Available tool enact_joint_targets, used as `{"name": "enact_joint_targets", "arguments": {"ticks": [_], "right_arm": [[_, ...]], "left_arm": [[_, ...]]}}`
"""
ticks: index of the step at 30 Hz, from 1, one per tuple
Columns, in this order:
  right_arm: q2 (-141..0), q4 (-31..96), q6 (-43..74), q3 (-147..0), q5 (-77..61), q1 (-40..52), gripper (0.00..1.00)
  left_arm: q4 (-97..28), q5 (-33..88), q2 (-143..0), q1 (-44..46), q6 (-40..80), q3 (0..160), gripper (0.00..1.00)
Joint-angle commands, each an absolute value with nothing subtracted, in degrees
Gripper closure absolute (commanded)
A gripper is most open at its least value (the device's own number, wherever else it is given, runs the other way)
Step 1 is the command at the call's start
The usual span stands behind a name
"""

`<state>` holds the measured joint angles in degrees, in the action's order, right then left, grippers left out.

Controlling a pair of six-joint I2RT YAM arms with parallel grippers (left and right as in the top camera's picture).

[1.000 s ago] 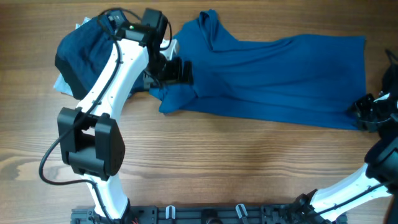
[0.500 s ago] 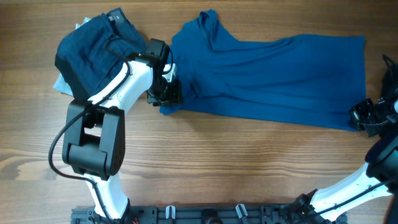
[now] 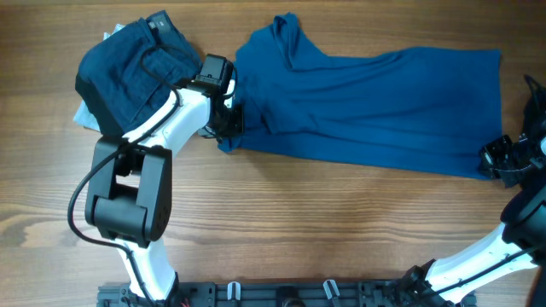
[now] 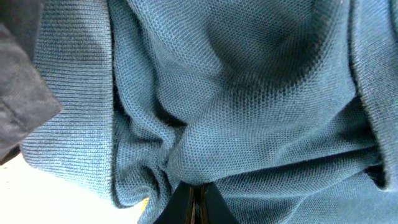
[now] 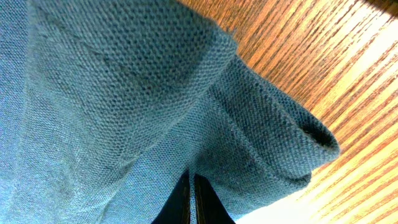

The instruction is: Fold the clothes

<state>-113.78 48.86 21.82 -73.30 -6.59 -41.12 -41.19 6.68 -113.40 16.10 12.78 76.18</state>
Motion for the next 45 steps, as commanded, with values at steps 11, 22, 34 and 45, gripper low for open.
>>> {"name": "enact_joint_targets", "arguments": {"ticks": [11, 22, 34, 45], "right_arm": [[-114.9, 48.6, 22.6, -71.7, -4.7, -41.1, 0.95], [-114.9, 48.6, 22.6, -71.7, -4.7, -41.1, 0.95], [-114.9, 48.6, 22.6, -71.7, -4.7, -41.1, 0.95], [-114.9, 48.6, 22.5, -71.7, -3.7, -41.1, 0.95]], "left_arm": [[-30.6, 5.2, -110.0, 15.9, 9.3, 78.4, 0.92], [-41.3, 4.7, -108.4, 14.6, 9.3, 78.4, 0.00], [-29.9, 6.3, -108.6, 15.6, 9.4, 65.3, 0.24], [-31.0, 4.1, -109.0, 15.5, 9.5, 62.6, 0.96]]}}
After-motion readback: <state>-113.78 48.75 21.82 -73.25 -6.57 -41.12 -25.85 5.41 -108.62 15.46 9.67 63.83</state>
